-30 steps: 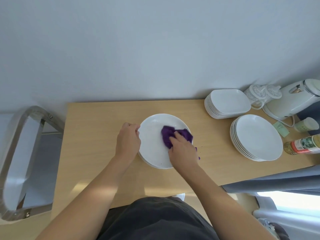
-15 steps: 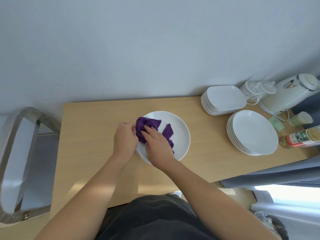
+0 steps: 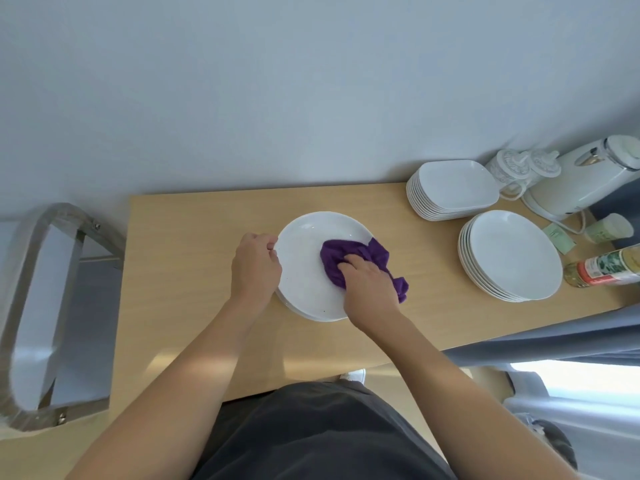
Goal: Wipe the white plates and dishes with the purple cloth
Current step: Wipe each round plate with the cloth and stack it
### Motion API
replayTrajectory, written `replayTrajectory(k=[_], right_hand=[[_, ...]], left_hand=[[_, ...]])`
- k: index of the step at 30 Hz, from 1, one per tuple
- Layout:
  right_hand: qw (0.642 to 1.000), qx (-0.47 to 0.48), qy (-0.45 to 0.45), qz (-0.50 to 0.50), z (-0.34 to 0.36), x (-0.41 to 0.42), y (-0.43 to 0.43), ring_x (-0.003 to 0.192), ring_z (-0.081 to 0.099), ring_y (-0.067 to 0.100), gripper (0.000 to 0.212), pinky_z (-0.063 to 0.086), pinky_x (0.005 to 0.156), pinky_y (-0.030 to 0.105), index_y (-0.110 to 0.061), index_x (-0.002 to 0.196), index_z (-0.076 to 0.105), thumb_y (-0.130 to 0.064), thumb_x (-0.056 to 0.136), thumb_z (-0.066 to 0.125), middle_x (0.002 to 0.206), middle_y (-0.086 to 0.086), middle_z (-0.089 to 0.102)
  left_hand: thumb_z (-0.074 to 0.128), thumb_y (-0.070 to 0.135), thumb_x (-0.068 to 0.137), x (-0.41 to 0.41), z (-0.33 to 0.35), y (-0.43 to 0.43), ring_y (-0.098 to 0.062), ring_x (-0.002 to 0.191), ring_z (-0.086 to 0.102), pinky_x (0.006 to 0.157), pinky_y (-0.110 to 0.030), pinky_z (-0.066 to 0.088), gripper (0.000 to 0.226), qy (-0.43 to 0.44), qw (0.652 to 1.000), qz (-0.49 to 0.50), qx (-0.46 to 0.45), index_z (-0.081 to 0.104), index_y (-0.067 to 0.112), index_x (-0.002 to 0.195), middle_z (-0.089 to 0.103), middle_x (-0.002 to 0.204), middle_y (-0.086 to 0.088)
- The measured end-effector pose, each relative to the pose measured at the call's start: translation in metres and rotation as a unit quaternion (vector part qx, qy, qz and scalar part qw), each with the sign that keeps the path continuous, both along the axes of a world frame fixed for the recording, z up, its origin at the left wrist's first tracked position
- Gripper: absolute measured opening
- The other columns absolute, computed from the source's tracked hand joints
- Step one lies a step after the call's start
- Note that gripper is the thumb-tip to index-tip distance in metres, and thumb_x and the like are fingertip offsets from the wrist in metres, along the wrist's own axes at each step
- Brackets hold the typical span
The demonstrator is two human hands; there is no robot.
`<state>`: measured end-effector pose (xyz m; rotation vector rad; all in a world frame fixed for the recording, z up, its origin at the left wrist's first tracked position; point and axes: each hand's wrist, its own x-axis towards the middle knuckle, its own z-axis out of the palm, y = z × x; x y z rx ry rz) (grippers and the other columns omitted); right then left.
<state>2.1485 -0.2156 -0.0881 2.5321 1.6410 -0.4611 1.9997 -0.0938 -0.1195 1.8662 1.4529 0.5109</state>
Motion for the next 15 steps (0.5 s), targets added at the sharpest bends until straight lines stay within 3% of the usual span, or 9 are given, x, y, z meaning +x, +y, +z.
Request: replayTrajectory(k=[3,6,8,10,13,15], right_hand=[[0.994,0.001,0.095,0.054,0.003,-0.017,-0.004,0.127,0.052,0.022,0.052,0.048,0.099,0.039,-0.019,0.135,0.059,0.0,0.087,0.052,0.147,-0.007,0.048],[0.981,0.048,0.155,0.104,-0.003,-0.037,-0.001,0.134,0.048,0.018,0.051,0.043,0.109,0.037,-0.016,0.136,0.061,0.002,0.09,0.05,0.148,-0.005,0.052],[0.974,0.075,0.192,0.092,-0.003,-0.039,0.001,0.135,0.047,0.015,0.049,0.04,0.112,0.033,-0.015,0.135,0.062,0.0,0.09,0.048,0.146,-0.004,0.054],[0.971,0.071,0.218,0.06,0.0,-0.032,-0.001,0.129,0.05,0.012,0.046,0.045,0.105,0.031,-0.019,0.127,0.067,-0.003,0.088,0.049,0.139,-0.009,0.059],[0.983,0.03,0.184,-0.01,0.005,-0.019,-0.005,0.109,0.059,0.014,0.038,0.055,0.079,0.034,-0.029,0.106,0.073,-0.01,0.084,0.048,0.117,-0.015,0.069],[0.991,0.0,0.113,-0.067,0.007,-0.011,-0.003,0.104,0.06,0.02,0.036,0.052,0.078,0.034,-0.03,0.103,0.072,-0.011,0.086,0.047,0.111,-0.007,0.069]], left_hand=[[0.049,-0.001,0.093,0.001,-0.001,0.0,-0.027,0.095,0.061,0.081,-0.031,0.045,0.033,0.007,1.0,0.001,0.005,0.067,0.008,0.118,0.059,0.116,-0.009],[0.05,-0.002,0.091,0.001,-0.001,0.001,-0.027,0.095,0.062,0.08,-0.031,0.045,0.033,0.011,1.0,0.0,0.008,0.067,0.008,0.118,0.059,0.116,-0.009],[0.05,-0.002,0.092,0.001,-0.001,0.001,-0.027,0.095,0.062,0.081,-0.031,0.045,0.033,0.01,1.0,0.001,0.01,0.067,0.008,0.118,0.06,0.116,-0.009],[0.05,-0.001,0.093,0.002,-0.001,0.0,-0.027,0.095,0.062,0.082,-0.031,0.046,0.032,0.009,1.0,0.002,0.012,0.067,0.008,0.119,0.06,0.117,-0.009],[0.049,0.0,0.093,0.002,-0.003,0.0,-0.026,0.095,0.062,0.081,-0.03,0.044,0.033,0.002,1.0,0.003,0.006,0.067,0.009,0.12,0.059,0.117,-0.007],[0.049,0.0,0.093,0.001,-0.003,0.0,-0.024,0.093,0.061,0.08,-0.029,0.044,0.033,-0.004,1.0,0.003,0.0,0.067,0.01,0.119,0.059,0.115,-0.006]])
